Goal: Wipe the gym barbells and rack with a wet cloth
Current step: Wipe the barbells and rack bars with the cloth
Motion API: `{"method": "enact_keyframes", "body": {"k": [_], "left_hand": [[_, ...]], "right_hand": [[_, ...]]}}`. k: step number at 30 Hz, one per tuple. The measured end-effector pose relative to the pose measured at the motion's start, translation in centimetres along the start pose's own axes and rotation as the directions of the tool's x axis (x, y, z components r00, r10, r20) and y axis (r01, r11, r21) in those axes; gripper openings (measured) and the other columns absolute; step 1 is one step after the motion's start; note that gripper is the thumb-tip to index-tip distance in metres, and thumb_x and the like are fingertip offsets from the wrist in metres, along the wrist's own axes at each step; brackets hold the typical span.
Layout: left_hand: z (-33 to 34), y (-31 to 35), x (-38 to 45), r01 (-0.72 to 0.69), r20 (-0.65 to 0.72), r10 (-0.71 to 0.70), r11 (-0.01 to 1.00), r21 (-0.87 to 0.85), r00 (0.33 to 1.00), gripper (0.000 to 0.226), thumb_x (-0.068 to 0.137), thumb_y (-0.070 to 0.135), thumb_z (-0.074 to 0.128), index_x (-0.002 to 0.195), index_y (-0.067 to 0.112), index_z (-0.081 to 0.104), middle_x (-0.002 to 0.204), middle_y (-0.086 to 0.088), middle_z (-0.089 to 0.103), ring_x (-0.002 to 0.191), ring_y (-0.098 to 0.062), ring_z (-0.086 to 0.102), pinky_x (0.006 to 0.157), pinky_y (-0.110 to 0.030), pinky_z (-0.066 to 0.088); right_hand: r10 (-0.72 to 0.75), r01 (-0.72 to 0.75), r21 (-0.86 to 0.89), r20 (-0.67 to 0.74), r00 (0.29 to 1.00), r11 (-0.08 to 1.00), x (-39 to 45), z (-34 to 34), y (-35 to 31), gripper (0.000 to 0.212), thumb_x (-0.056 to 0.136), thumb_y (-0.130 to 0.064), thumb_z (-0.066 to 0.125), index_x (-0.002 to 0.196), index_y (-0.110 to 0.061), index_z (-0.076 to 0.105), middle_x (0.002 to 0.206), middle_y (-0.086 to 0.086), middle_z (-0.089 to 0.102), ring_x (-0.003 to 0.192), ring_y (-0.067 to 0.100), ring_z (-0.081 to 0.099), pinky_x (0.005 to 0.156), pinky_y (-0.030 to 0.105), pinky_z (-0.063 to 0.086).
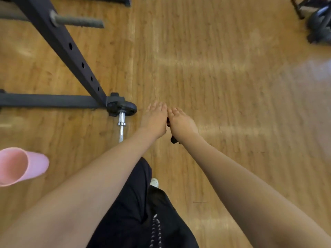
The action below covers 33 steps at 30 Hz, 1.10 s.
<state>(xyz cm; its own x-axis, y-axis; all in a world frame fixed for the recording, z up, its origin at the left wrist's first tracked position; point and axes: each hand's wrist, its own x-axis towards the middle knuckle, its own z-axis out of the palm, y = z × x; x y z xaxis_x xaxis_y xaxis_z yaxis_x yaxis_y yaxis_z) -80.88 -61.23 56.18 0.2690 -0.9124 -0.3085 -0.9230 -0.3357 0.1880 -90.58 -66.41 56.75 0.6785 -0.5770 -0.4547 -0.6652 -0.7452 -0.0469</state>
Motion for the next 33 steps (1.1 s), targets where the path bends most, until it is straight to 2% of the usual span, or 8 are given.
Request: {"method": "enact_keyframes", "body": {"k": [6,11,13,16,23,26,29,33], "left_hand": [[1.1,-0.5,1.5,0.074,-0.001,-0.074,0.997,0.008,0.997,0.077,0.091,0.02,0.054,0.149,0.002,0.008,0.156,-0.015,0.016,0.145,-0.027,0.009,0.118,-0.037,0.009],[1.8,-0.9,4.3,0.146,0.035,-0.145,0.989,-0.009,0.989,0.074,0.09,0.022,0.055,0.148,0.002,0.012,0.155,-0.014,0.019,0.144,-0.027,0.013,0.118,-0.037,0.012],[2.1,-1.2,5.7,0.174,0.037,-0.173,0.984,-0.025,0.984,0.071,0.09,0.023,0.054,0.147,0.003,0.016,0.153,-0.012,0.024,0.143,-0.026,0.017,0.117,-0.036,0.015],[2.3,-1.6,8.6,0.225,0.033,-0.224,0.973,-0.056,0.974,0.069,0.092,0.024,0.05,0.148,0.004,0.014,0.154,-0.011,0.021,0.144,-0.025,0.014,0.118,-0.035,0.011],[-1.0,-2.4,14.8,0.33,0.018,-0.329,0.941,-0.081,0.944,0.072,0.094,0.023,0.049,0.149,0.002,0.008,0.157,-0.013,0.011,0.146,-0.026,0.004,0.119,-0.036,0.004],[-2.6,-3.6,16.0,0.376,0.026,-0.375,0.924,-0.077,0.927,0.077,0.094,0.026,0.051,0.149,0.002,0.003,0.158,-0.014,0.007,0.146,-0.027,0.002,0.118,-0.036,0.003],[-3.9,-4.3,17.0,0.432,0.031,-0.432,0.894,-0.119,0.902,0.076,0.093,0.021,0.052,0.149,0.002,0.004,0.158,-0.014,0.006,0.146,-0.027,0.002,0.117,-0.035,0.003],[-5.5,-4.7,19.6,0.471,0.038,-0.473,0.863,-0.184,0.88,0.076,0.093,0.018,0.052,0.15,0.004,0.004,0.158,-0.013,0.004,0.146,-0.026,0.001,0.117,-0.034,0.003]], "right_hand": [[-0.077,0.079,-0.062,0.036,0.996,0.995,2.8,-0.1,1.0,0.113,0.067,-0.018,0.084,0.151,-0.009,0.009,0.154,0.007,0.023,0.143,0.022,0.02,0.112,0.03,0.027],[-0.128,0.13,-0.059,0.041,0.991,0.99,6.5,-0.5,2.1,0.079,0.084,-0.007,0.065,0.149,-0.008,0.02,0.15,0.009,0.031,0.139,0.023,0.026,0.104,0.034,0.038],[-0.157,0.159,-0.083,0.032,0.987,0.984,8.4,-0.8,2.3,0.073,0.084,-0.007,0.065,0.146,-0.008,0.026,0.148,0.008,0.034,0.138,0.022,0.028,0.101,0.035,0.041],[-0.179,0.183,-0.136,0.037,0.983,0.974,11.7,-2.0,3.1,0.077,0.082,-0.008,0.068,0.146,-0.009,0.026,0.15,0.007,0.031,0.141,0.021,0.023,0.099,0.033,0.041],[-0.244,0.255,-0.221,0.079,0.967,0.941,17.0,-6.7,6.2,0.1,0.076,-0.006,0.076,0.151,-0.011,0.01,0.157,0.006,0.014,0.145,0.022,0.013,0.107,0.034,0.033],[-0.286,0.291,-0.205,0.054,0.957,0.935,18.9,-8.3,6.8,0.084,0.088,-0.005,0.062,0.152,-0.015,0.009,0.159,0.004,0.01,0.145,0.021,0.012,0.106,0.034,0.033],[-0.347,0.342,-0.203,0.011,0.938,0.918,21.1,-9.7,6.6,0.06,0.1,-0.015,0.046,0.151,-0.016,0.014,0.158,0.002,0.013,0.144,0.02,0.016,0.102,0.035,0.037],[-0.431,0.428,-0.227,0.038,0.902,0.875,24.6,-11.5,6.5,0.071,0.093,-0.009,0.058,0.15,-0.016,0.018,0.157,0.002,0.02,0.143,0.02,0.017,0.101,0.034,0.039]]}}
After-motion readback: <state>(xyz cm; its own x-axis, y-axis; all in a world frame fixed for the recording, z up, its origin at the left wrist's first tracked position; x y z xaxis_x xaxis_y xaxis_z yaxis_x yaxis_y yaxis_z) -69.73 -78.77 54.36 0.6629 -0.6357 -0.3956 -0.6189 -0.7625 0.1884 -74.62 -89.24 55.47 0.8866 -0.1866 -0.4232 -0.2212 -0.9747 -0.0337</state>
